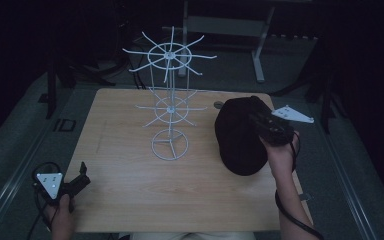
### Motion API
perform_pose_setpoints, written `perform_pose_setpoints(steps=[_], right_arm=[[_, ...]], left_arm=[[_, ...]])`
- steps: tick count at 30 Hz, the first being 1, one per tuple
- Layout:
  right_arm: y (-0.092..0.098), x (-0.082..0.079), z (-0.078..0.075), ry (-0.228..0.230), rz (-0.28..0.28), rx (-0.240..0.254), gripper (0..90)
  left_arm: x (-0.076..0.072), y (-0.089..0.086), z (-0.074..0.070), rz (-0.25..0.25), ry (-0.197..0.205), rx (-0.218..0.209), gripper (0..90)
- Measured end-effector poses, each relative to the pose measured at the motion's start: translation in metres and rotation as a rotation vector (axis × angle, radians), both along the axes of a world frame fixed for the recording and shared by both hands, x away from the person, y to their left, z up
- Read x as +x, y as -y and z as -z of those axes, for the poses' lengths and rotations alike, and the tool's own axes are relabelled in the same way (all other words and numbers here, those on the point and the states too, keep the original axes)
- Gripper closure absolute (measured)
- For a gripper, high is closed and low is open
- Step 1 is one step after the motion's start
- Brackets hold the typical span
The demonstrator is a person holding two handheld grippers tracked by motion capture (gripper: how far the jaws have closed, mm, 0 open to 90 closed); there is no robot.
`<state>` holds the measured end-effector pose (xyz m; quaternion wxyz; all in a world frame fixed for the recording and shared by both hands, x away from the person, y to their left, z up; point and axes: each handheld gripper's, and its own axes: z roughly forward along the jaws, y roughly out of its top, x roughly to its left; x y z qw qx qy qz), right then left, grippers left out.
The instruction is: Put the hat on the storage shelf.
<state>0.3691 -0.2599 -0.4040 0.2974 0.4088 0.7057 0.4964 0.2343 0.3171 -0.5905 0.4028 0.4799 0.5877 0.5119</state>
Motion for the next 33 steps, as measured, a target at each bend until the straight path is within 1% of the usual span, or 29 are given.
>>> perform_pose_setpoints(steps=[6, 10, 11, 12, 13, 16, 19, 21, 26, 30, 32, 33], right_arm=[[0.010, -0.013, -0.030, 0.067, -0.015, 0.011, 73.4], [0.015, -0.022, -0.052, 0.119, -0.021, 0.003, 73.4], [0.015, -0.022, -0.052, 0.119, -0.021, 0.003, 73.4], [0.018, -0.028, -0.062, 0.140, -0.028, 0.004, 73.4], [0.019, -0.031, -0.067, 0.149, -0.029, 0.007, 73.4], [0.022, -0.041, -0.079, 0.183, -0.046, 0.016, 73.4], [0.023, -0.050, -0.091, 0.206, -0.077, 0.031, 73.4], [0.023, -0.056, -0.099, 0.221, -0.108, 0.039, 73.4], [0.019, -0.070, -0.120, 0.265, -0.154, 0.049, 73.4], [0.010, -0.080, -0.136, 0.306, -0.191, 0.047, 73.4], [0.004, -0.084, -0.143, 0.326, -0.202, 0.033, 73.4], [0.000, -0.086, -0.147, 0.335, -0.208, 0.034, 73.4]], left_arm=[[0.000, 0.000, 0.000, -0.002, 0.001, 0.002, 1.3], [0.000, 0.000, 0.000, -0.003, 0.000, 0.001, 1.3], [0.000, 0.000, 0.000, -0.003, 0.000, 0.001, 1.3], [0.000, 0.000, 0.000, -0.003, 0.000, 0.003, 1.3], [0.000, 0.000, 0.000, -0.003, -0.001, 0.004, 1.3], [0.000, 0.000, 0.000, -0.003, -0.001, 0.004, 1.3], [0.000, 0.001, 0.000, -0.004, 0.000, 0.004, 1.3], [0.000, 0.000, 0.000, -0.006, 0.001, 0.001, 1.3], [0.000, 0.001, 0.000, -0.005, -0.003, 0.006, 1.3], [0.000, 0.001, 0.000, -0.006, -0.003, 0.008, 1.3], [0.000, 0.001, 0.000, -0.006, -0.003, 0.009, 1.3], [0.000, 0.001, 0.000, -0.006, -0.002, 0.008, 1.3]])
